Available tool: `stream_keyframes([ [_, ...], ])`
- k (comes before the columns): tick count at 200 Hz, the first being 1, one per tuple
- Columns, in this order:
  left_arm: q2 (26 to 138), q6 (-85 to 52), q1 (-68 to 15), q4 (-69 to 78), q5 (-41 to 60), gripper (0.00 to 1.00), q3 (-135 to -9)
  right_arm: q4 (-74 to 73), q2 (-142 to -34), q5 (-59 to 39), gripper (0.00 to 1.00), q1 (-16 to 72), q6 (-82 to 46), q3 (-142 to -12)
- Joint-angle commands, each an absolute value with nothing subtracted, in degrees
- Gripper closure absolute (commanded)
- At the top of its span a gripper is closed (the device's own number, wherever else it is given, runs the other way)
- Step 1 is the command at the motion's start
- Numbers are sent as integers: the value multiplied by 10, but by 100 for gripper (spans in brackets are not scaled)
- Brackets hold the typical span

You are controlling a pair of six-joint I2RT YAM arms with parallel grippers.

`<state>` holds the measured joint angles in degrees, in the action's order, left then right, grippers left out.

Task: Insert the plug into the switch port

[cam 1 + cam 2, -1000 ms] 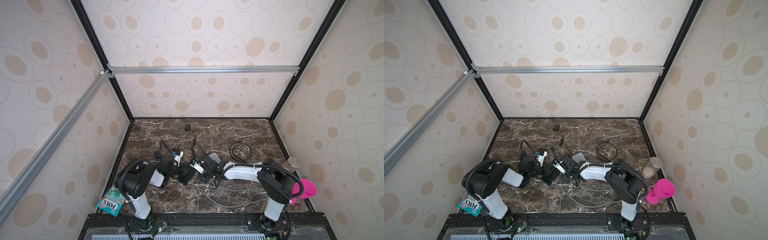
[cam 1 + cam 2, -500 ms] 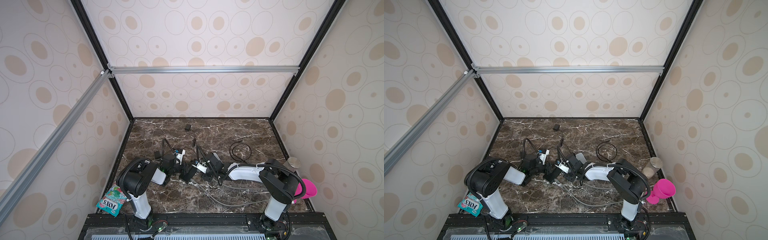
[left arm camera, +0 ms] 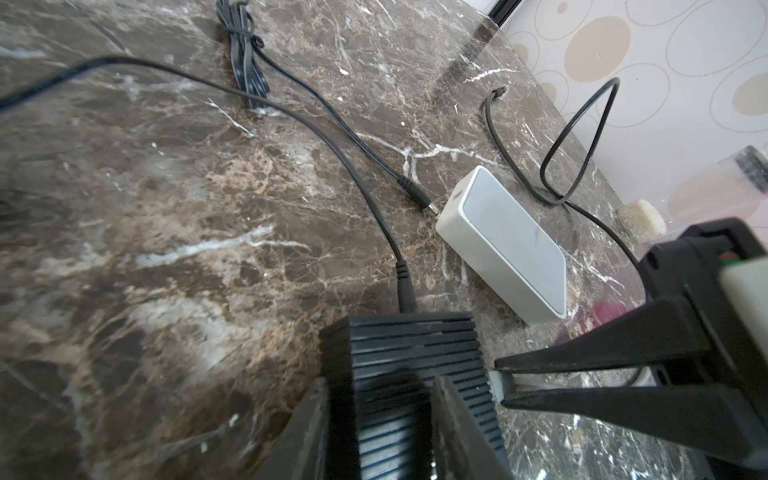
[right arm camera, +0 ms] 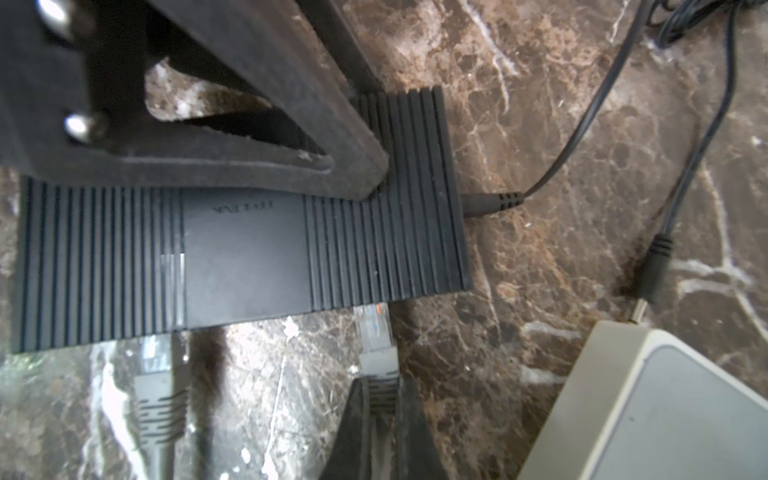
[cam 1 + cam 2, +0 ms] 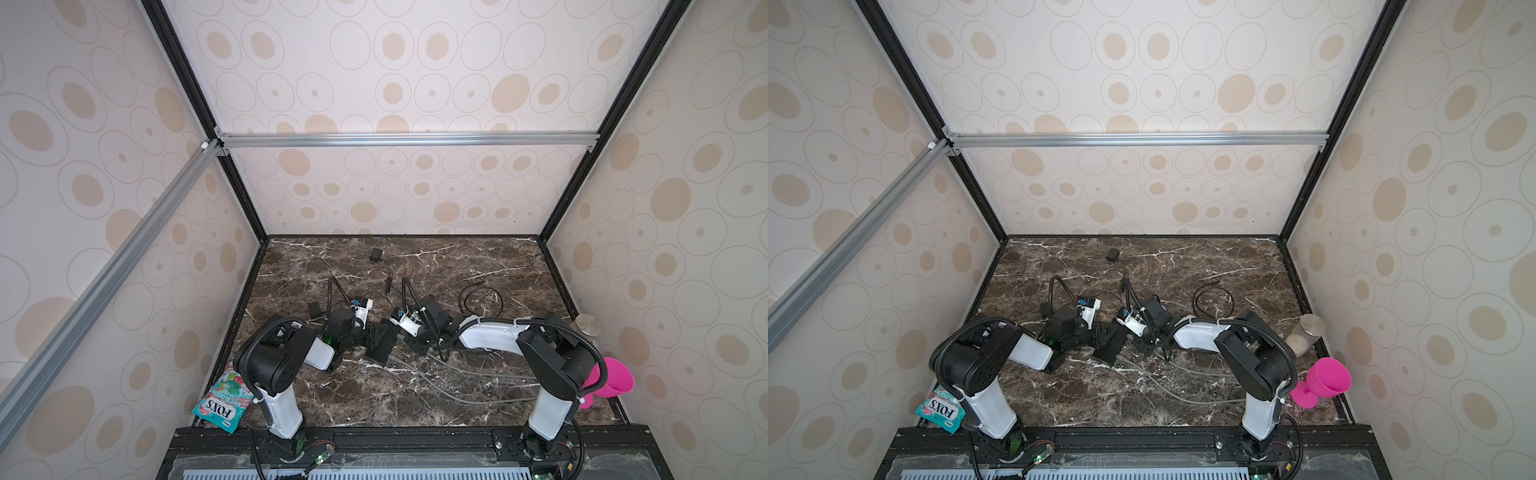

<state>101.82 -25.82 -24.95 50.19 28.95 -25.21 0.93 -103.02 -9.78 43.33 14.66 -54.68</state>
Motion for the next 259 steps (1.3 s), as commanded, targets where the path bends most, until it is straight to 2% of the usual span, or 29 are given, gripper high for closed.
stream_keyframes([
  [1, 1048, -235, -309, 364, 370, 61, -234, -62, -1051, -165, 100, 432, 181, -570],
  [32, 1049, -233, -313, 363, 367, 60, -238, -56, -1044, -224, 100, 434, 191, -570],
  [64, 1049, -233, -317, 358, 362, 59, -241, -81, -1030, -209, 100, 442, 177, -552],
  [92, 1036, -234, -317, 343, 346, 42, -242, -70, -1027, -154, 100, 442, 148, -549],
  [139, 1022, -237, -321, 321, 334, 37, -249, -82, -1013, -98, 100, 442, 103, -520],
  [175, 991, -266, -320, 289, 274, 32, -255, -81, -995, -68, 100, 443, 90, -496],
  [211, 930, -274, -318, 207, 201, 22, -302, -82, -974, -55, 100, 443, 84, -467],
  [259, 862, -263, -294, 64, 153, 17, -366, -83, -953, -44, 100, 445, 68, -440],
])
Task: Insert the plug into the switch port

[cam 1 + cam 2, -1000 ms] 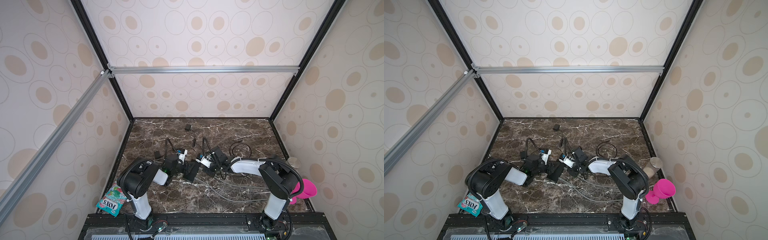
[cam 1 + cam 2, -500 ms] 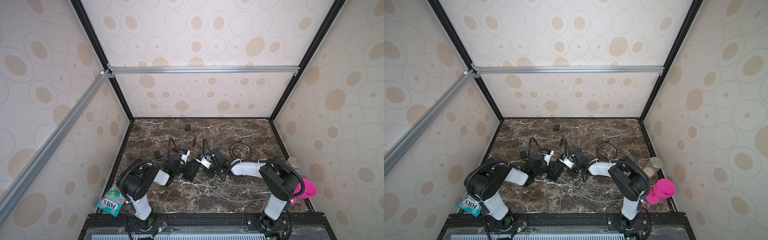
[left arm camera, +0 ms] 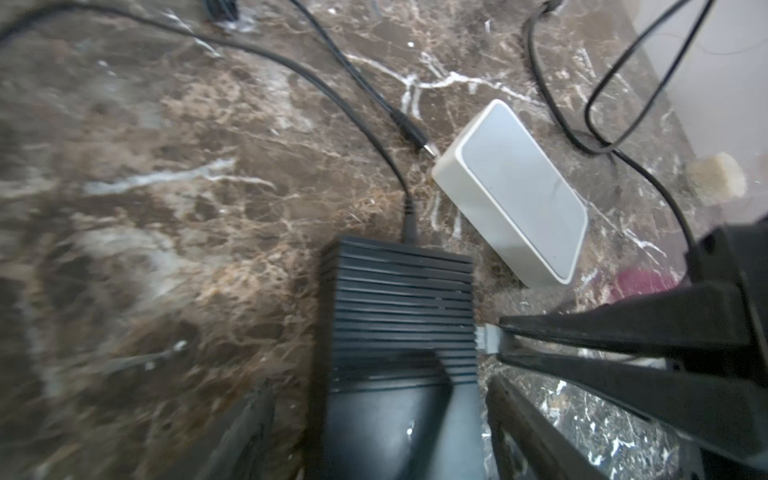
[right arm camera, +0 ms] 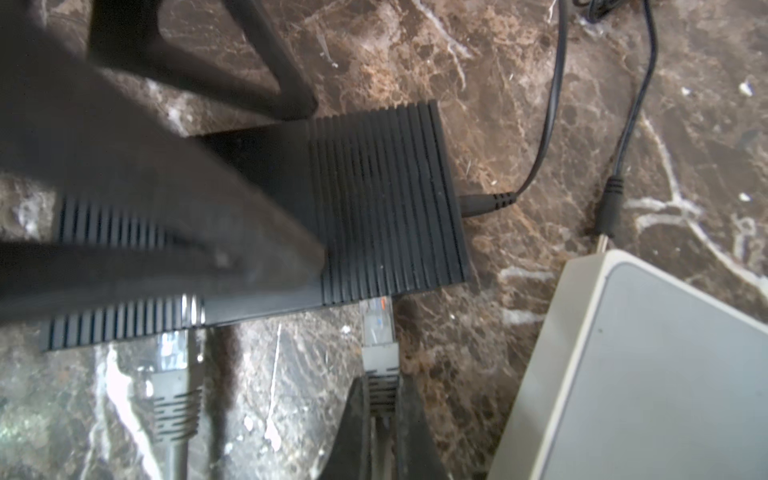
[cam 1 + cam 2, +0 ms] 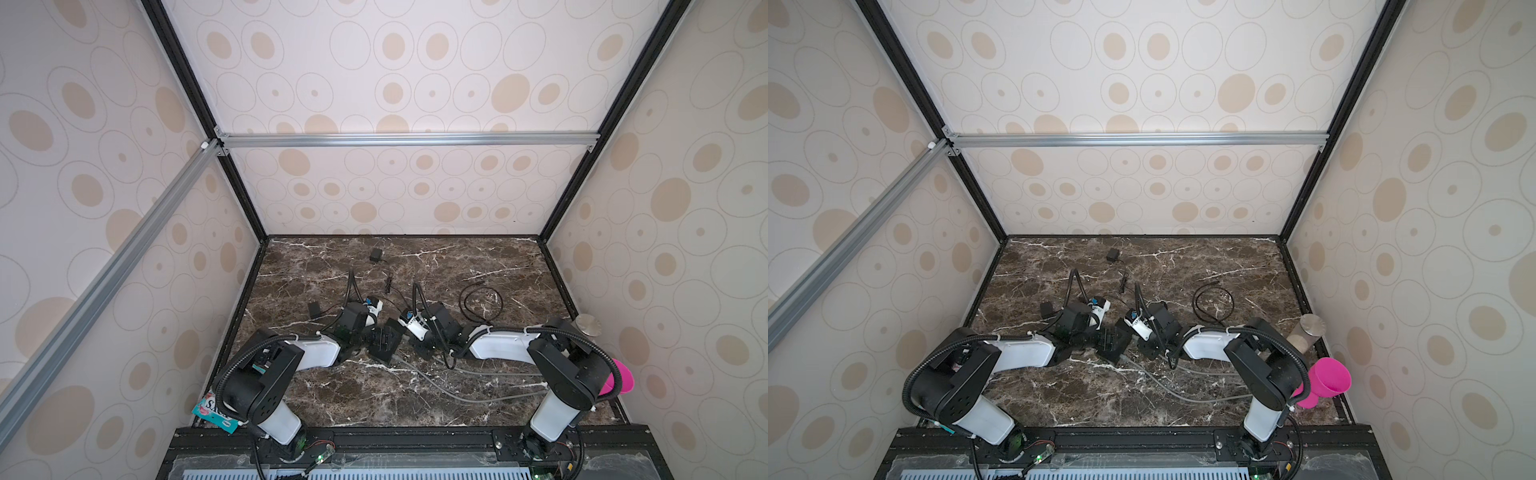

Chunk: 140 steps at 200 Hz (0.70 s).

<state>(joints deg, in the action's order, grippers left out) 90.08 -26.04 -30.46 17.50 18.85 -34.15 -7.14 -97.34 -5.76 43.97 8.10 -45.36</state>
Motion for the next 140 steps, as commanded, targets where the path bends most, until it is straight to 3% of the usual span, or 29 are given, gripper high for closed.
stream_keyframes([
  [1, 859, -264, -294, 63, 152, 17, -365, -83, -953, -44, 100, 445, 69, -440],
  [30, 791, -267, -295, 59, 162, 15, -323, -93, -944, -40, 100, 446, 63, -424],
  [78, 697, -295, -320, 148, 150, 20, -200, -101, -945, -43, 100, 447, 61, -417],
  [121, 694, -266, -341, 215, 131, 2, -149, -101, -945, -44, 100, 447, 64, -417],
  [140, 706, -252, -351, 228, 136, 2, -150, -101, -946, -43, 100, 447, 65, -417],
])
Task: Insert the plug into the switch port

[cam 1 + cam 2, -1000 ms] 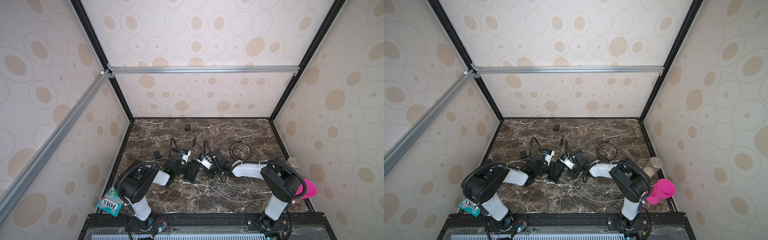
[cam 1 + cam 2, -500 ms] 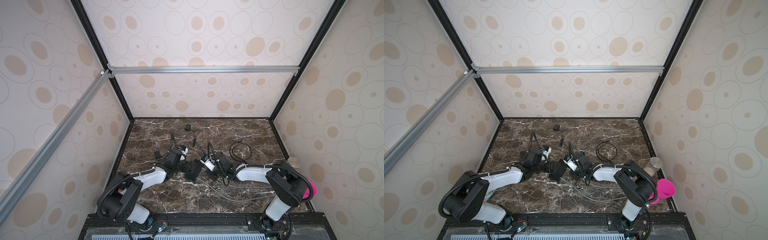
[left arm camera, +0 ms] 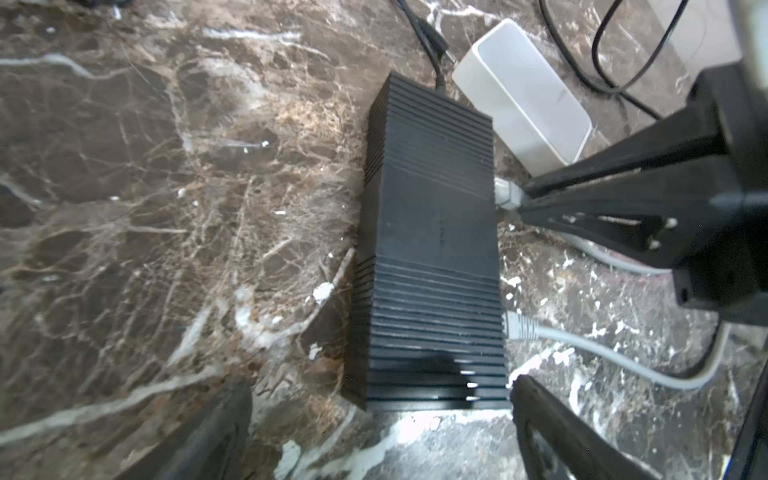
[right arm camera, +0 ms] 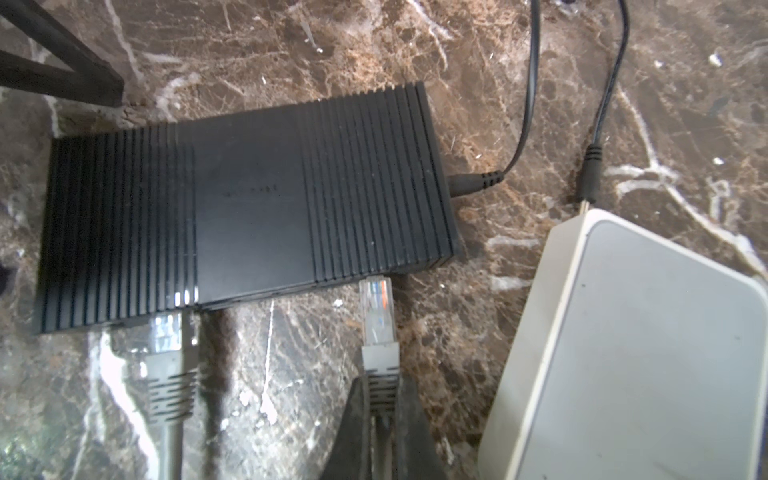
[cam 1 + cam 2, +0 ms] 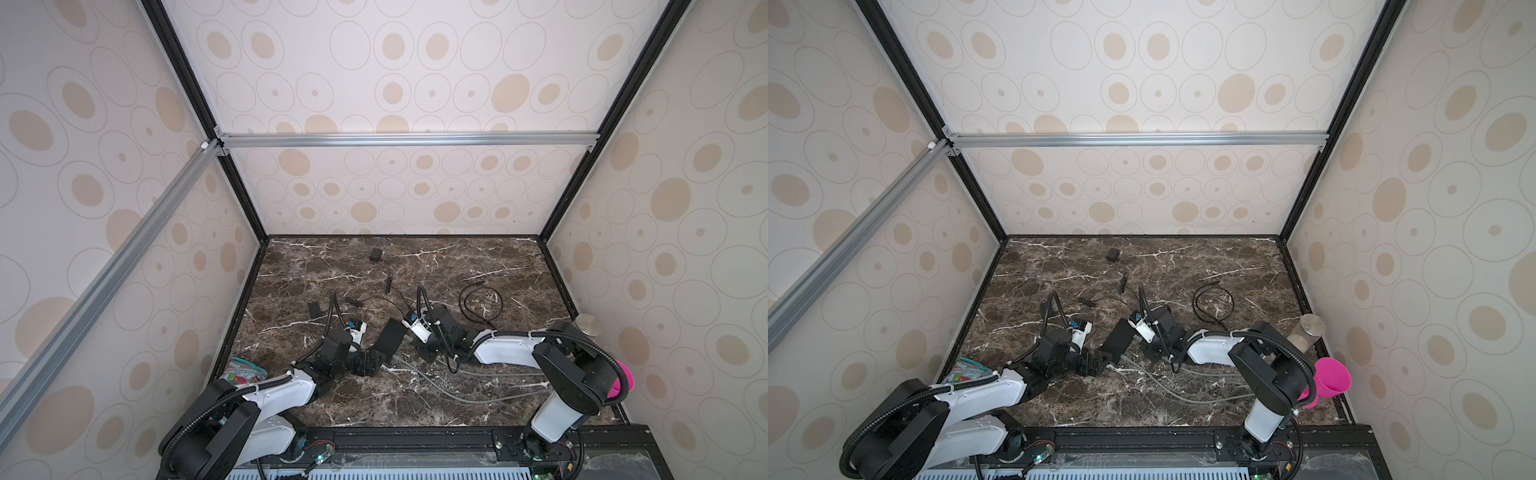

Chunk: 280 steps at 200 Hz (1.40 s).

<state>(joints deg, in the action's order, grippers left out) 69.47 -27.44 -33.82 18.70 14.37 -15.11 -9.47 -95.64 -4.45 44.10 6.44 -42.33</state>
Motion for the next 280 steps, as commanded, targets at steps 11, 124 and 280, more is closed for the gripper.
stream_keyframes([
  [11, 715, -244, -357, 229, 138, 2, -156, -102, -946, -44, 100, 447, 64, -417],
  [124, 766, -209, -431, 216, 66, 10, -181, -99, -954, -43, 100, 446, 68, -426],
  [280, 824, -180, -469, 172, -20, 22, -231, -109, -953, -41, 100, 447, 72, -420],
])
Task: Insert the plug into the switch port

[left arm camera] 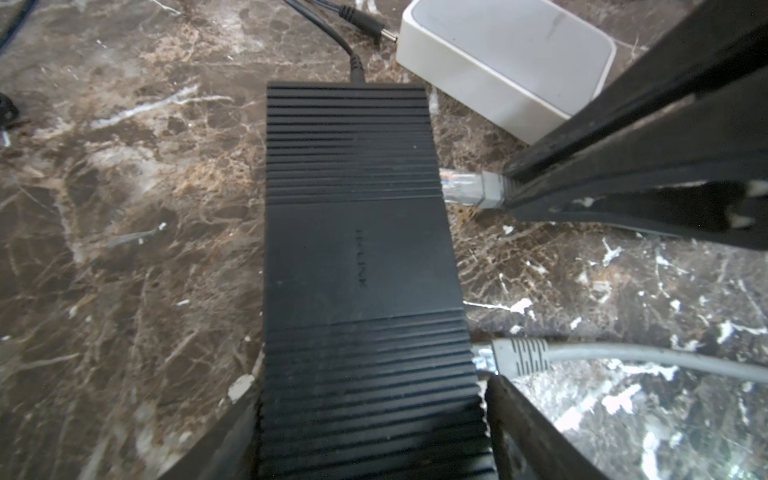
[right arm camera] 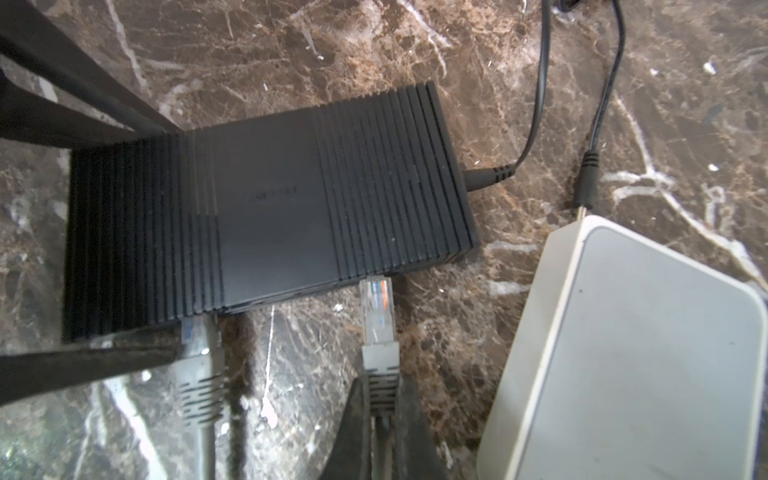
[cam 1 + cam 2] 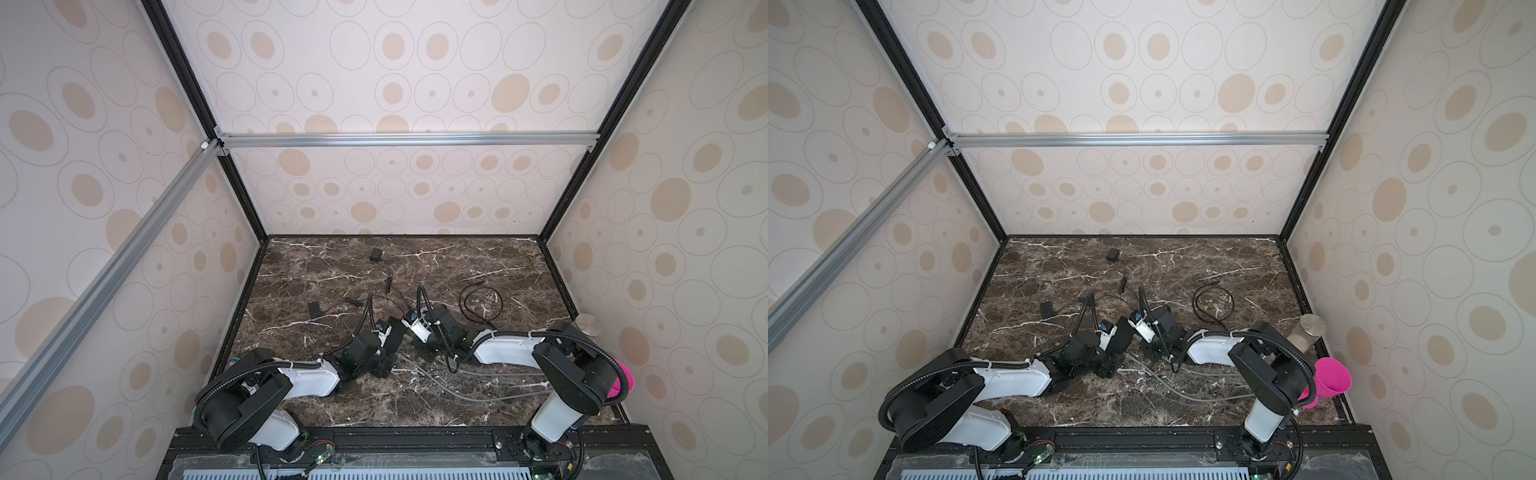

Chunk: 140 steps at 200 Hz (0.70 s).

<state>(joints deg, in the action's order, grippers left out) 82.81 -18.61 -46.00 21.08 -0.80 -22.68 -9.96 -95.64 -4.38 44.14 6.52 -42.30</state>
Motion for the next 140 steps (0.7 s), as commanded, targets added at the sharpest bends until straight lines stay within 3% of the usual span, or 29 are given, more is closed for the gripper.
stream_keyframes([
  [1, 824, -180, -470, 172, -20, 22, -231, -109, -953, -41, 100, 447, 72, -420],
  [42, 824, -196, -475, 145, -24, 22, -233, -109, -953, -41, 100, 446, 72, -422],
  [77, 846, -195, -480, 133, -22, 32, -246, -106, -951, -40, 100, 447, 74, -423],
  [115, 841, -200, -487, 127, -18, 34, -243, -103, -950, -37, 100, 447, 78, -425],
  [140, 841, -200, -489, 115, -13, 31, -249, -103, -952, -36, 100, 446, 78, -427],
])
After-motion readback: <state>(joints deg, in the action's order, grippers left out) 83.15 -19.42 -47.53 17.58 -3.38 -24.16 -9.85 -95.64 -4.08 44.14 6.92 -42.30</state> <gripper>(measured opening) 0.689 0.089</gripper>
